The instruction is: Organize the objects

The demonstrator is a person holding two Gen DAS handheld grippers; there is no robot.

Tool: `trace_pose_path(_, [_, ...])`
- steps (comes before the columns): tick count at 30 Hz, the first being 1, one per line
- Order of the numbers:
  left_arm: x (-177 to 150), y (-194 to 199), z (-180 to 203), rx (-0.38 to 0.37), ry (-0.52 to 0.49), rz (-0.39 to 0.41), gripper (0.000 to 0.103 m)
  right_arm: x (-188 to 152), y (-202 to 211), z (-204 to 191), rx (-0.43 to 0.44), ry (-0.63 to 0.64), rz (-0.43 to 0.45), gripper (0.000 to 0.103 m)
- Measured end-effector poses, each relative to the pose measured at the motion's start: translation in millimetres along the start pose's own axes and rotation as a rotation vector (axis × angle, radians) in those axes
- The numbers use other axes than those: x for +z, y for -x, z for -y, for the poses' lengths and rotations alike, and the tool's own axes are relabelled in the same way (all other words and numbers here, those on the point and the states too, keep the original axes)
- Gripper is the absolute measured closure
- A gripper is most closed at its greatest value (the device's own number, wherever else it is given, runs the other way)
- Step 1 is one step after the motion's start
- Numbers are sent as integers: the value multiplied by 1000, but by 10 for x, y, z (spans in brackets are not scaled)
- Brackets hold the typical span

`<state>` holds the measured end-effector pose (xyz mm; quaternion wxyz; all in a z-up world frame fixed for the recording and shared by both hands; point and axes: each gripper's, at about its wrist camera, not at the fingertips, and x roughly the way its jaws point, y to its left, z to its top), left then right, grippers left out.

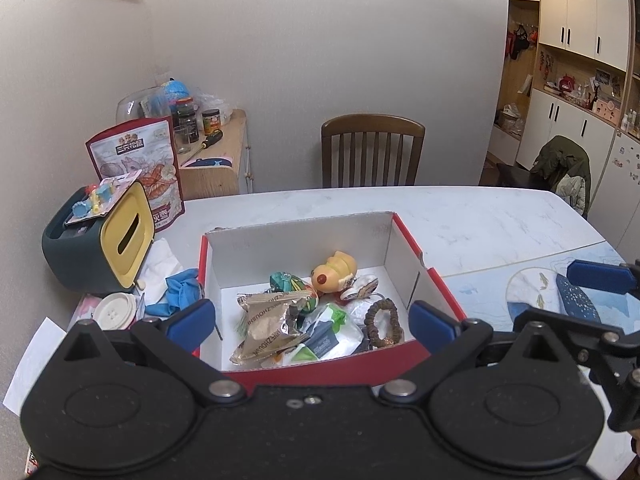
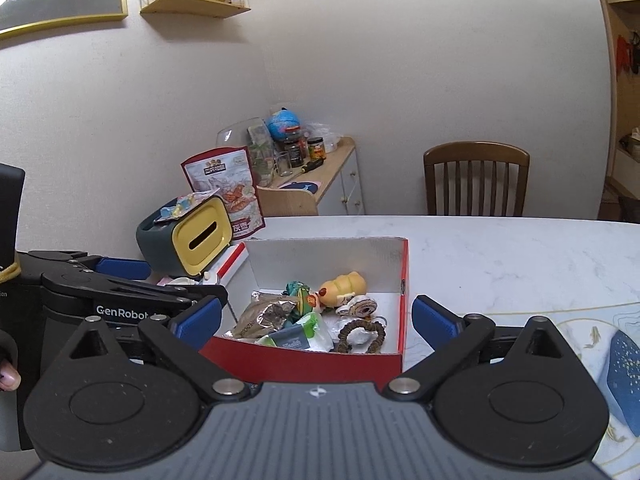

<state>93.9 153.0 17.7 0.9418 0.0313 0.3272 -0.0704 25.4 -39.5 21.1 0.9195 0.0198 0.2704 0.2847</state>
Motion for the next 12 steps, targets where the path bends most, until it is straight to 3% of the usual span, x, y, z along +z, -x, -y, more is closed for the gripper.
trace_pose_path(12, [-14,-9,38,-1,13,-10,0,-56,112,13,-32,-4,14,1])
